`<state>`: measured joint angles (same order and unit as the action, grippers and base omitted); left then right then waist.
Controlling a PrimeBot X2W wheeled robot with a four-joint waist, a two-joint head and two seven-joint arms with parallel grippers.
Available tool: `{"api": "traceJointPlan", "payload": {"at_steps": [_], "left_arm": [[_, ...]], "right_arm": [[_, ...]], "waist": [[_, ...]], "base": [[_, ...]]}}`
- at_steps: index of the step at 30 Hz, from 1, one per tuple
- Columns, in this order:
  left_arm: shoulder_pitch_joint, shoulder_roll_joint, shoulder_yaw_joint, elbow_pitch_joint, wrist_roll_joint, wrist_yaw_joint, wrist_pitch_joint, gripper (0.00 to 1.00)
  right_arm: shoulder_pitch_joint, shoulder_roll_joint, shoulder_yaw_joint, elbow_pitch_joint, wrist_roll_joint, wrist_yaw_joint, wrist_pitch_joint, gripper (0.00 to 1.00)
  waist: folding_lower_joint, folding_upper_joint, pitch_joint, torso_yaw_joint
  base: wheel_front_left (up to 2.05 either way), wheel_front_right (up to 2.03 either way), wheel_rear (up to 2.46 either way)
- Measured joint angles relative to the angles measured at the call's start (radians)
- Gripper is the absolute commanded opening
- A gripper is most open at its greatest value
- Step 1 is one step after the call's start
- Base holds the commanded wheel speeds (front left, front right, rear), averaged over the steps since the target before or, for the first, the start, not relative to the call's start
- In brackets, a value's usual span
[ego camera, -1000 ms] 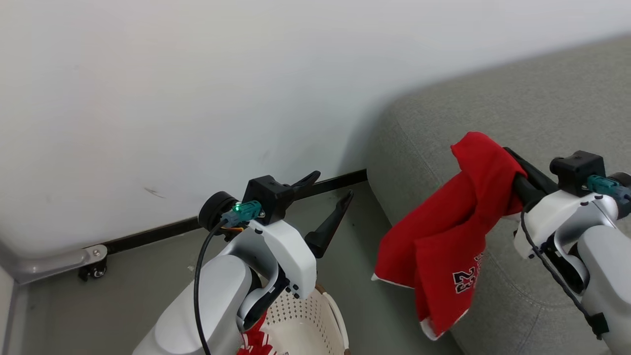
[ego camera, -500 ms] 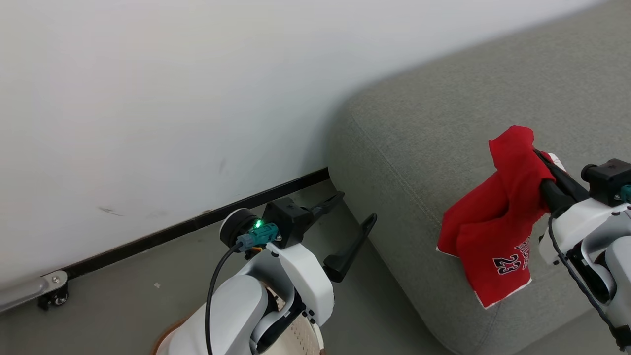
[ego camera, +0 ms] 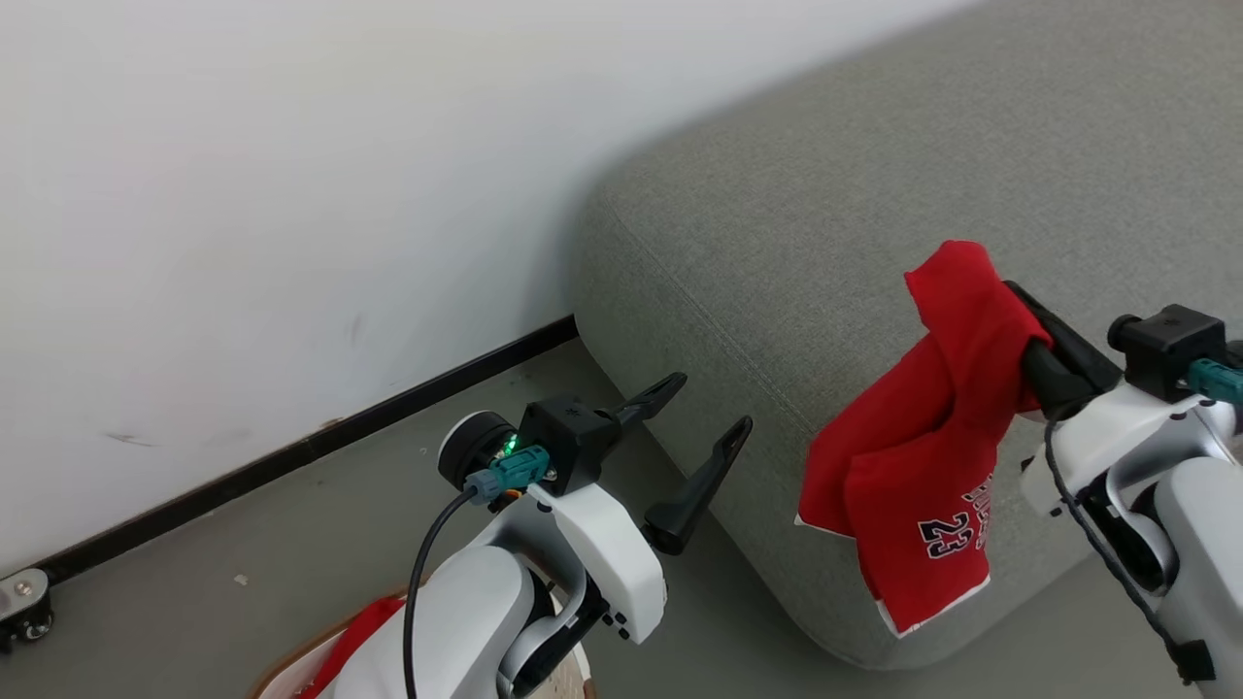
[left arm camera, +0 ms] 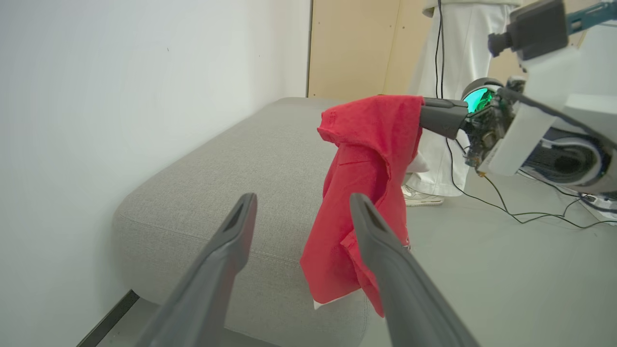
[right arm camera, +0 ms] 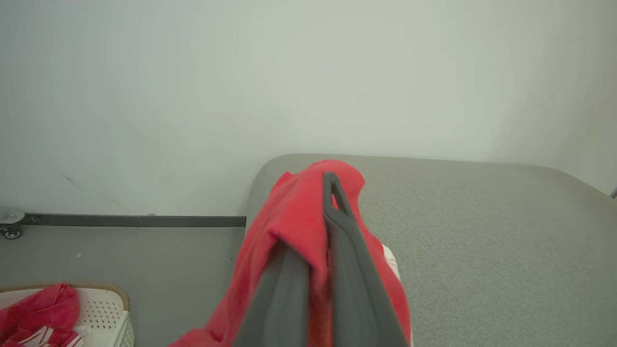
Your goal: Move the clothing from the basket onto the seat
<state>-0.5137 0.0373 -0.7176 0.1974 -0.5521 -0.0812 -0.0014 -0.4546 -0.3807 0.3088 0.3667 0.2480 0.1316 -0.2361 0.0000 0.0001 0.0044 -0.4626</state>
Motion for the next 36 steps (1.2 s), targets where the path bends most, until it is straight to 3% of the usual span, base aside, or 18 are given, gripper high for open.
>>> {"api": "traceJointPlan", "payload": {"at_steps": [4,14,22,36], "left_arm": [[0.000,0.001,0.019,-0.010,0.011,0.030,0.000,1.00],[-0.004,0.034,0.050,-0.051,0.046,0.079,0.011,1.00],[-0.038,0.054,0.054,-0.110,0.068,0.090,0.043,1.00],[-0.107,0.052,-0.013,-0.197,0.116,0.091,0.120,1.00]], "right_arm": [[-0.030,0.033,0.037,-0.014,0.017,0.000,0.013,0.00],[-0.234,0.024,0.032,-0.004,0.051,0.000,0.053,0.00],[-0.415,-0.023,-0.032,0.061,0.087,0.000,0.098,0.00],[-0.560,-0.078,-0.107,0.218,0.113,0.000,0.123,0.00]], "waist": [[0.0000,0.0000,0.024,-0.019],[0.0000,0.0000,0.091,-0.020],[0.0000,0.0000,0.154,-0.001],[0.0000,0.0000,0.277,0.041]], "base": [[0.00,0.00,0.00],[0.00,0.00,0.00],[0.00,0.00,0.00],[0.00,0.00,0.00]]}}
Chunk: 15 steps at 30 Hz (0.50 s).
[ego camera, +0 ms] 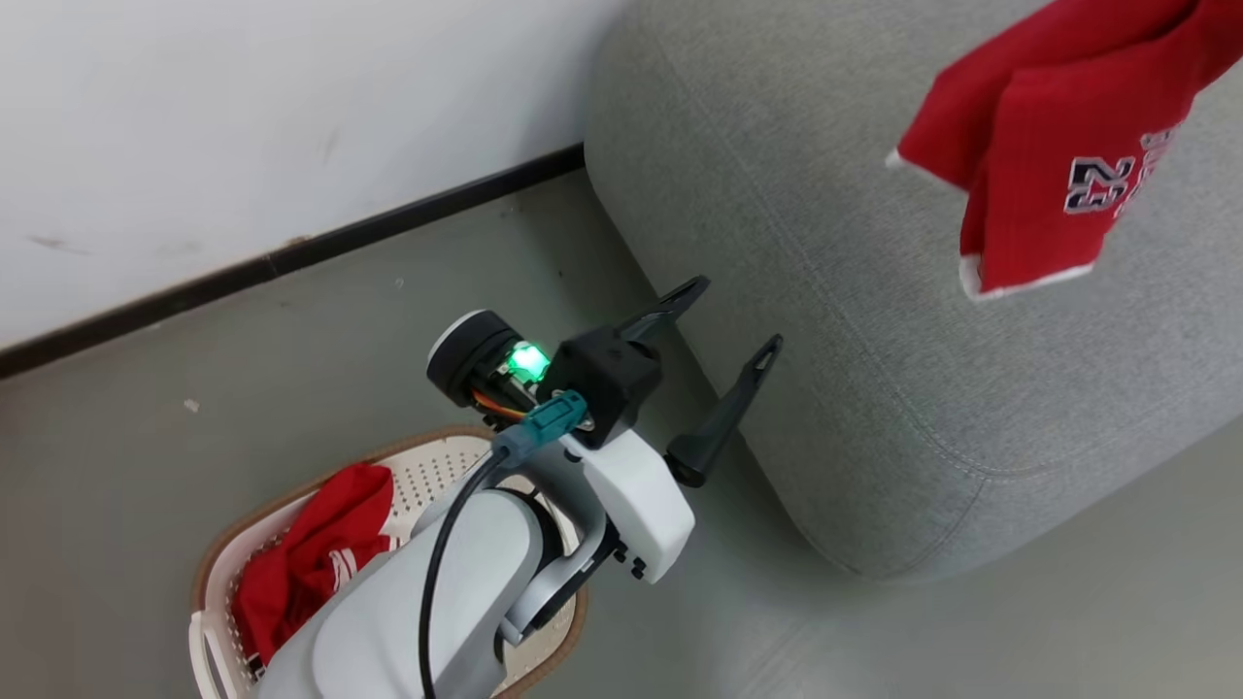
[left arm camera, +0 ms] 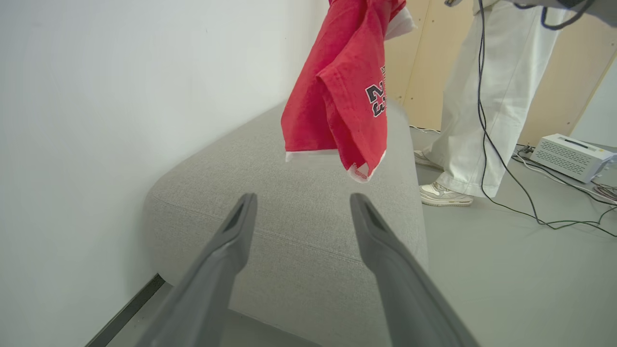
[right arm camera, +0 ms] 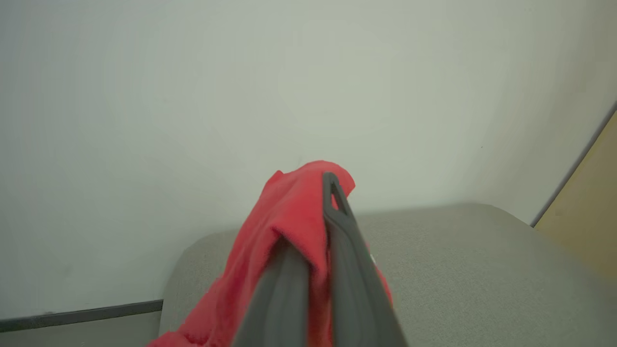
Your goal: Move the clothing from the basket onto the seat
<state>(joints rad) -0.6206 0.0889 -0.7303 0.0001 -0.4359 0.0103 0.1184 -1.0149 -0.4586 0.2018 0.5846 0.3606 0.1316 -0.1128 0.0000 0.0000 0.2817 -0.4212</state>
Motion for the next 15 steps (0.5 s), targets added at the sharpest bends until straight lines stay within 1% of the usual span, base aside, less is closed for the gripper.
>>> {"api": "traceJointPlan", "payload": {"at_steps": [5,8,15], "left_arm": [[-0.032,-0.003,-0.026,-0.032,0.009,-0.013,0.023,1.00],[-0.042,-0.006,-0.040,-0.045,0.015,-0.014,0.031,1.00],[-0.062,-0.012,-0.059,-0.067,0.016,-0.022,0.049,1.00]], "right_arm": [[-0.068,-0.041,-0.046,0.043,0.000,0.000,0.000,0.00],[-0.100,-0.053,-0.067,0.068,-0.001,0.000,-0.001,0.00],[-0.127,-0.086,-0.091,0.127,-0.026,0.000,-0.006,0.00]], "waist": [[0.0000,0.0000,0.041,0.017],[0.0001,0.0000,0.064,0.029],[0.0000,0.0000,0.110,0.055]], "base": [[0.00,0.00,0.00],[0.00,0.00,0.00],[0.00,0.00,0.00]]}}
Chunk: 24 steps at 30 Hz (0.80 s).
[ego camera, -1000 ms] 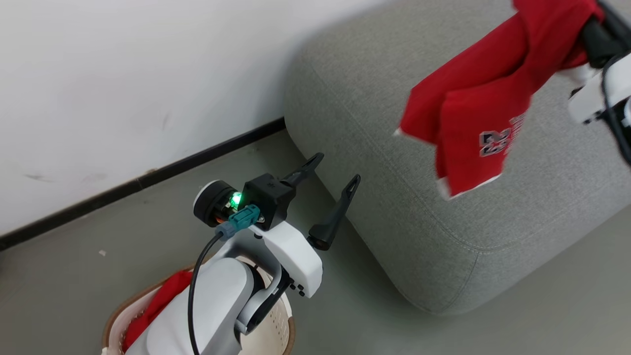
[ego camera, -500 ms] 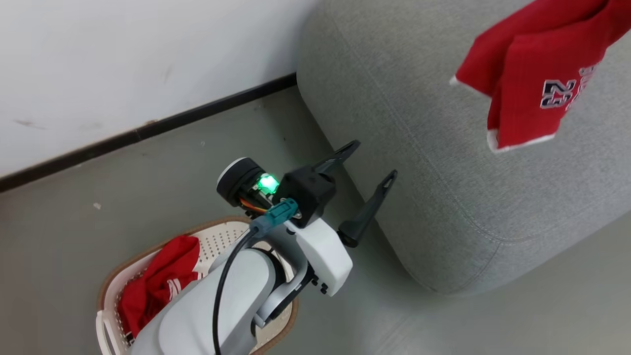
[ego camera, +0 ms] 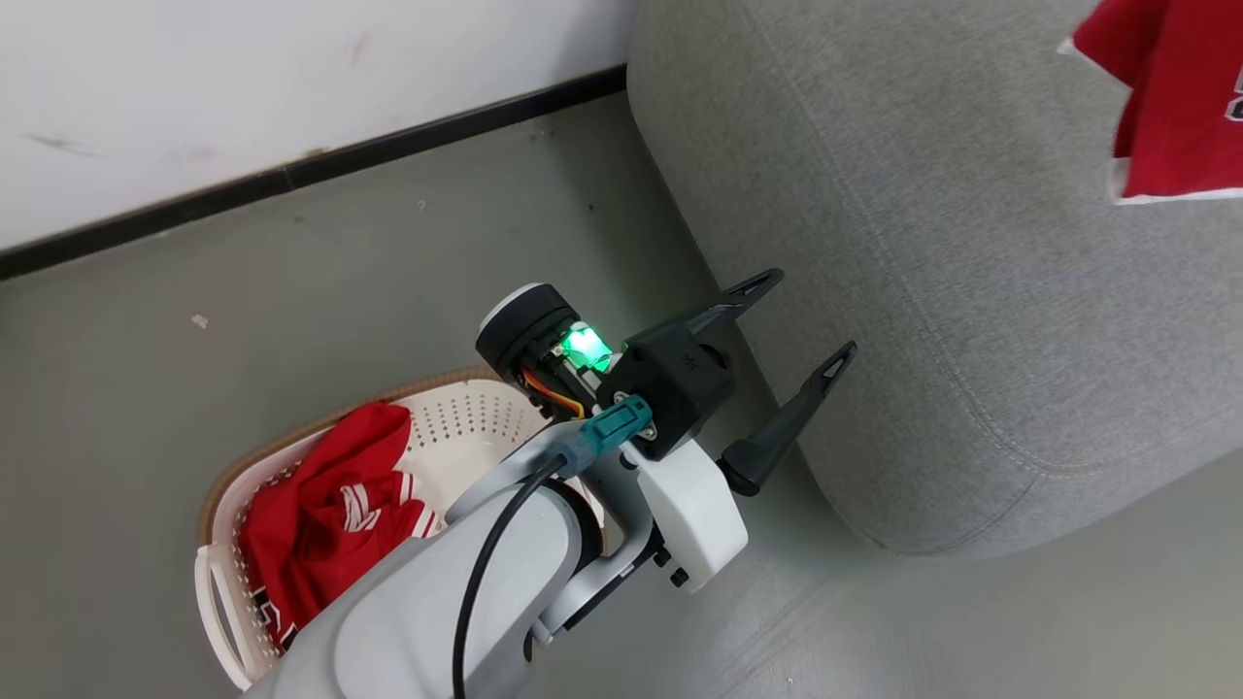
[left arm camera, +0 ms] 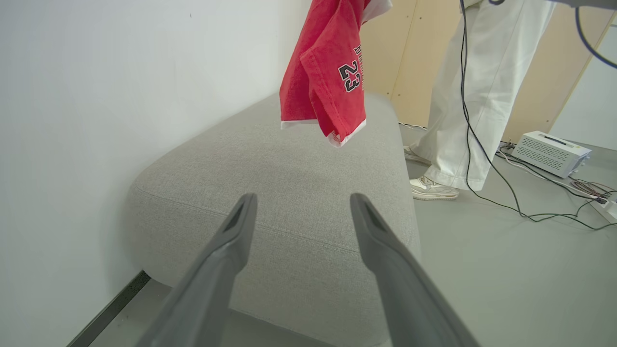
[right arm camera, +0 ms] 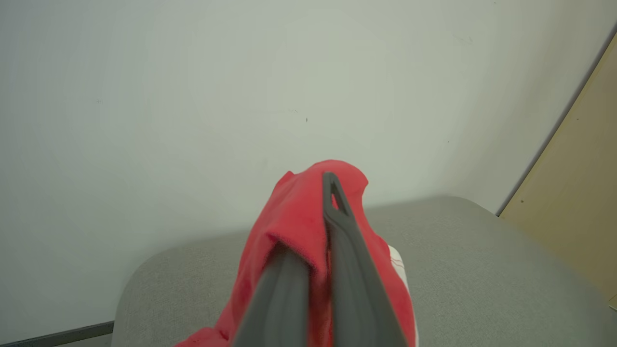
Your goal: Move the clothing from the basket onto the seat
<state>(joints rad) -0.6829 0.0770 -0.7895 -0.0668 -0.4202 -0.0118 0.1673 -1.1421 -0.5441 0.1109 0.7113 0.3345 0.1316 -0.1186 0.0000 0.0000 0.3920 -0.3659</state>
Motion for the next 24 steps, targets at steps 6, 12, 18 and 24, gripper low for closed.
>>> {"api": "traceJointPlan", "payload": {"at_steps": [6,12,18,24], "left_arm": [[-0.009,-0.003,-0.009,-0.014,0.000,-0.001,0.010,1.00],[-0.025,-0.006,-0.016,-0.024,0.001,-0.001,0.017,1.00],[-0.046,-0.006,-0.019,-0.031,0.017,-0.001,0.022,1.00],[-0.049,-0.007,-0.030,-0.034,0.018,-0.004,0.026,1.00]], "right_arm": [[-0.035,-0.016,-0.008,0.024,-0.021,0.000,-0.015,0.00],[-0.038,-0.030,-0.026,0.047,-0.039,0.000,-0.040,0.00],[-0.033,-0.030,-0.043,0.098,-0.082,0.000,-0.073,0.00],[0.020,0.012,-0.080,0.176,-0.091,0.000,-0.092,0.00]], "waist": [[0.0000,0.0000,0.036,0.019],[0.0000,0.0000,0.065,0.031],[0.0000,0.0000,0.097,0.041],[0.0000,0.0000,0.125,0.051]], "base": [[0.00,0.00,0.00],[0.00,0.00,0.00],[0.00,0.00,0.00],[0.00,0.00,0.00]]}}
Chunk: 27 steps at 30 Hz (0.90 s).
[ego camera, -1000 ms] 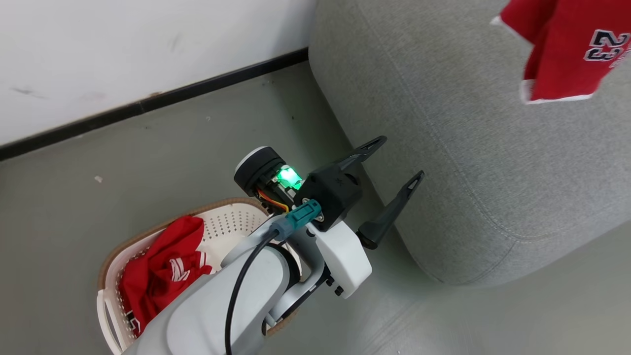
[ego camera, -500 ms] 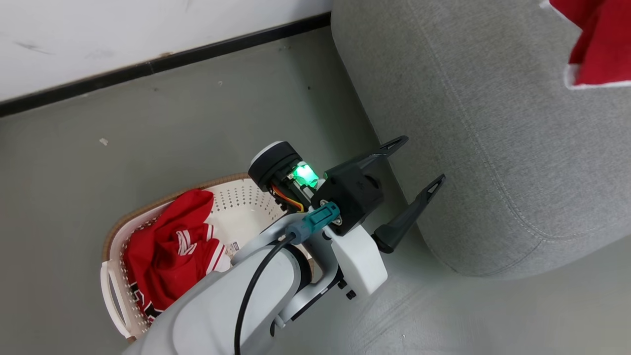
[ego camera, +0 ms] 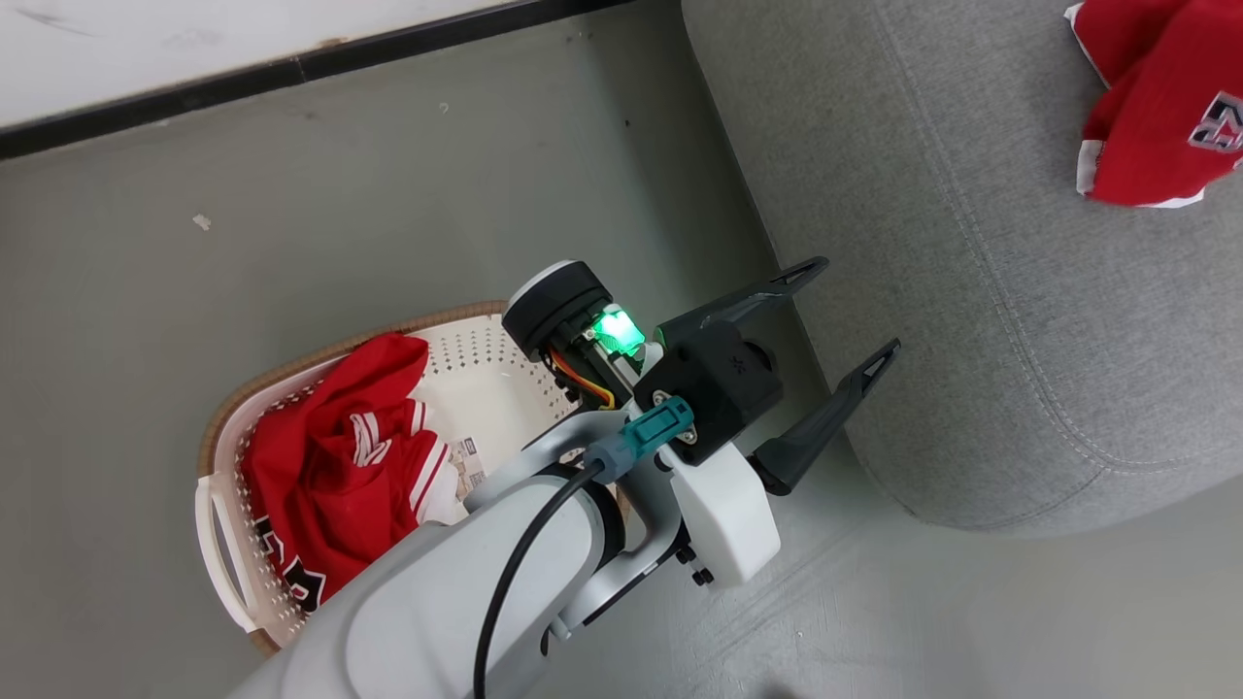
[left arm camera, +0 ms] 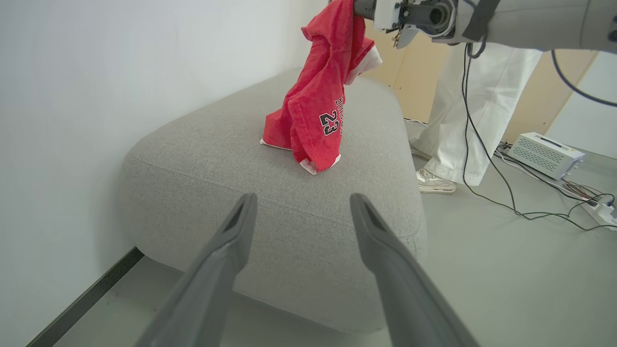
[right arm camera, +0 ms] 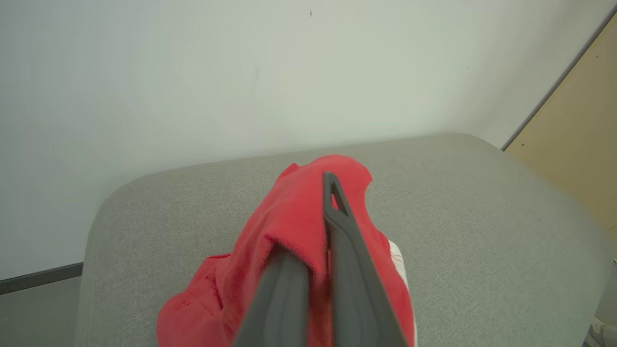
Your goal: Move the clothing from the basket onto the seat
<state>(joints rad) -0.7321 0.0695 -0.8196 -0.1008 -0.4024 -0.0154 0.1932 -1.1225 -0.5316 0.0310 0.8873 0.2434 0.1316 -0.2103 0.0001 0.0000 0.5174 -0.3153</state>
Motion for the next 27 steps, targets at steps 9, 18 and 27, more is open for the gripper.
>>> {"api": "traceJointPlan", "payload": {"at_steps": [9,18,27], "left_arm": [[-0.016,0.002,-0.006,0.002,0.007,-0.006,0.008,1.00],[-0.019,0.021,0.000,0.018,0.009,-0.012,0.007,1.00],[-0.019,0.025,0.006,0.029,0.009,-0.014,-0.004,1.00]], "right_arm": [[0.059,0.113,-0.013,0.067,0.004,0.000,-0.019,0.00],[0.115,0.153,-0.023,0.127,0.001,0.000,-0.029,0.00],[0.140,0.188,-0.024,0.143,-0.009,0.000,-0.038,1.00]], "waist": [[0.0000,0.0000,0.033,0.009],[0.0000,0.0000,0.039,0.004],[0.0000,0.0000,0.027,-0.006]], "base": [[0.00,0.00,0.00],[0.00,0.00,0.00],[0.00,0.00,0.00]]}}
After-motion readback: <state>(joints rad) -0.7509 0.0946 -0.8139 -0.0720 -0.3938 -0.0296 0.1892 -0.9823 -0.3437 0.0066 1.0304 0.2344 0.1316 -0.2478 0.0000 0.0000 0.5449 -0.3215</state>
